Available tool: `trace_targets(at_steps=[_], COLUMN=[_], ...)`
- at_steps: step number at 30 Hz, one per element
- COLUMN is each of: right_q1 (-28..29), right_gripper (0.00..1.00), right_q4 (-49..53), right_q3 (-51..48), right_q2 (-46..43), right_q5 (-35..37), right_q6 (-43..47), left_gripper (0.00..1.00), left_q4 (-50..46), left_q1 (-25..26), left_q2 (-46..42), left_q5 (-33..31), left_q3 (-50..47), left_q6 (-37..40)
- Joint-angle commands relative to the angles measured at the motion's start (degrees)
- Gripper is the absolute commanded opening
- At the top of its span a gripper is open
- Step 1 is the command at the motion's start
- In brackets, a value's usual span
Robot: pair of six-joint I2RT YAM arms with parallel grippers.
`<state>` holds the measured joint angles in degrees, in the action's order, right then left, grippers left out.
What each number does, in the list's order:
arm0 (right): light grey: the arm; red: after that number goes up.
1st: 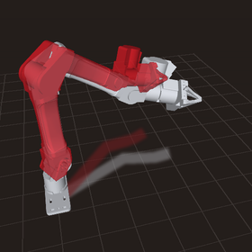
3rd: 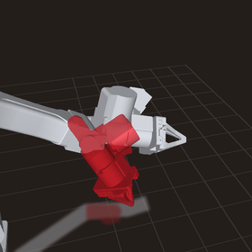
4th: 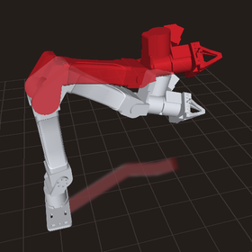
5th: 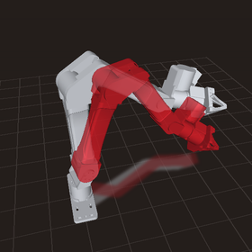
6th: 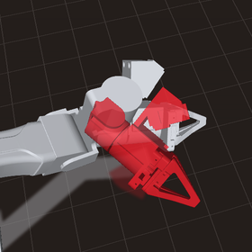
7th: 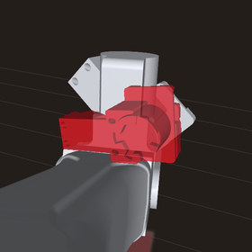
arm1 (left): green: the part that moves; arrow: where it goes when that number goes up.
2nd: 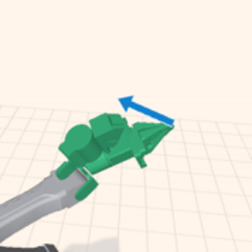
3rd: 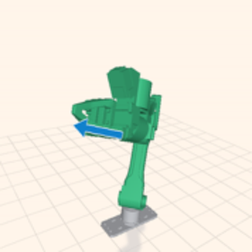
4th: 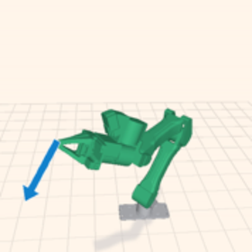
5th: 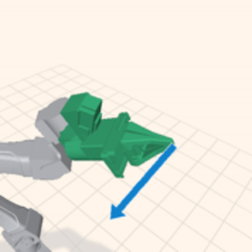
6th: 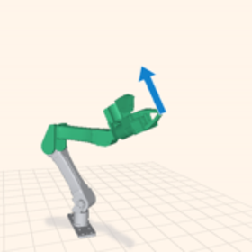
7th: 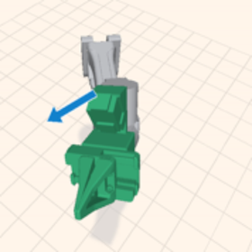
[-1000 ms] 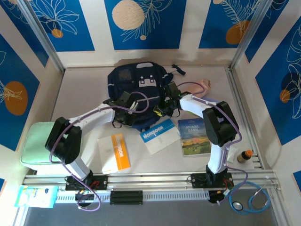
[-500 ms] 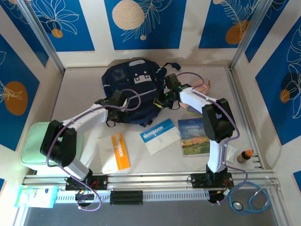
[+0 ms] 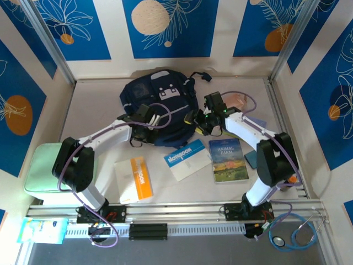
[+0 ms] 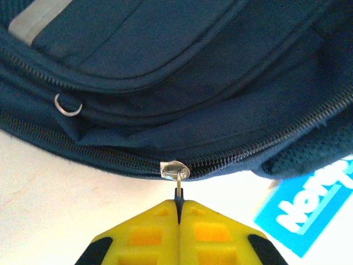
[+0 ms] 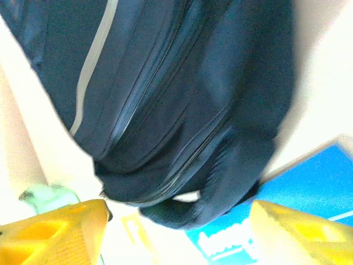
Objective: Pack the student bag
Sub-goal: Unzip the student bag at the top-center of the table.
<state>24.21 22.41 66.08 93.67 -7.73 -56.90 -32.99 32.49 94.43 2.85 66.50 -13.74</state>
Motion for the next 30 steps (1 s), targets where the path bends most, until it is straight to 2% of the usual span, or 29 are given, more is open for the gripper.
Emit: trace_targets(at_steps=[1, 6, 12, 16, 18, 21, 26, 30], right_q1=[2.9, 4.8, 5.7, 5.7, 5.3, 5.3, 5.3, 5.3], right_gripper=[0.75, 0.87, 0.84, 0.84, 0.83, 0.83, 0.82, 0.81], right_q4=[-2.2, -2.8, 5.0, 4.0, 4.2, 4.6, 4.5, 4.4], right_q3=[-2.5, -1.6, 1.9, 0.4, 1.2, 2.5, 3.0, 2.6], right_q2=[-0.1, 3.1, 6.4, 5.9, 7.3, 9.8, 11.7, 12.0], right_q5=[-2.9, -0.5, 4.8, 7.0, 6.2, 5.9, 5.5, 5.5], right_q6=[-9.5, -15.7, -19.0, -19.2, -18.3, -17.5, -17.4, -17.5], left_gripper=[0.0, 0.0, 0.0, 0.0, 0.21, 0.4, 0.58, 0.61], left_q4=[3.2, 4.1, 3.4, 2.4, 2.0, 1.6, 2.7, 3.2], left_q1=[1.8, 3.0, 3.0, 3.0, 3.0, 2.6, 2.2, 1.3], left_q2=[-2.2, -0.7, 0.1, -0.6, -0.3, 2.0, 5.8, 8.2], left_q5=[6.5, 7.7, 7.0, 4.5, 1.6, 0.9, 0.7, 3.7], left_q3=[3.3, 4.6, 3.2, 1.1, -0.4, -1.2, 0.5, 2.5], left_q6=[-2.2, -2.6, -2.6, -2.7, -2.7, -1.6, -1.2, -1.2])
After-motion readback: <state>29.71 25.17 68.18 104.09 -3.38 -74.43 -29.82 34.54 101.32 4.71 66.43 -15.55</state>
